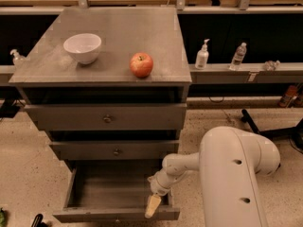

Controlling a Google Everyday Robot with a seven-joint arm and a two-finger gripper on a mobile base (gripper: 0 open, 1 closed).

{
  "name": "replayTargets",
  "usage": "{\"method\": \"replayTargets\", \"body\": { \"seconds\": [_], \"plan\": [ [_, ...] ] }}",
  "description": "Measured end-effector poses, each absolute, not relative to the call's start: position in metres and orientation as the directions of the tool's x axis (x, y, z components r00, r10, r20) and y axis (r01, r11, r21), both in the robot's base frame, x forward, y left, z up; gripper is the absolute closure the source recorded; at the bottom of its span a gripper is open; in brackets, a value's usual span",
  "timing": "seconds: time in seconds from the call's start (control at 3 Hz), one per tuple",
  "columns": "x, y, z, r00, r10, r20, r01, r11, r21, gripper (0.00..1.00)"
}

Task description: Close bottom drawer

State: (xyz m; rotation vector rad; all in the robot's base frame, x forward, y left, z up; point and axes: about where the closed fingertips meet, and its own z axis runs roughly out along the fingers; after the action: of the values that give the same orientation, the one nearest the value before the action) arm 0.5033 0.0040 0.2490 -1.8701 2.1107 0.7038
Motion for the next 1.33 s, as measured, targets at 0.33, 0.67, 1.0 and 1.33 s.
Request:
{"method": "replayTargets", "body": {
  "seconds": [0.33,0.67,1.0,1.33],
  "plan": [
    [0.471,0.018,0.215,-0.001,-0.885,-0.466,-0.977,-0.099,0.19,0.0],
    [0.451,0.021,0.189,0.132,-0.888,-0.44,-0.977,-0.191,0.093,0.0],
    [0.421,0.019,0.175,0.209,-0.886,-0.414,-0.969,-0.244,0.035,0.0],
    [0.427,0.027,0.175,0.211,-0.878,-0.429,-0.974,-0.225,-0.02,0.0]
  ]
}}
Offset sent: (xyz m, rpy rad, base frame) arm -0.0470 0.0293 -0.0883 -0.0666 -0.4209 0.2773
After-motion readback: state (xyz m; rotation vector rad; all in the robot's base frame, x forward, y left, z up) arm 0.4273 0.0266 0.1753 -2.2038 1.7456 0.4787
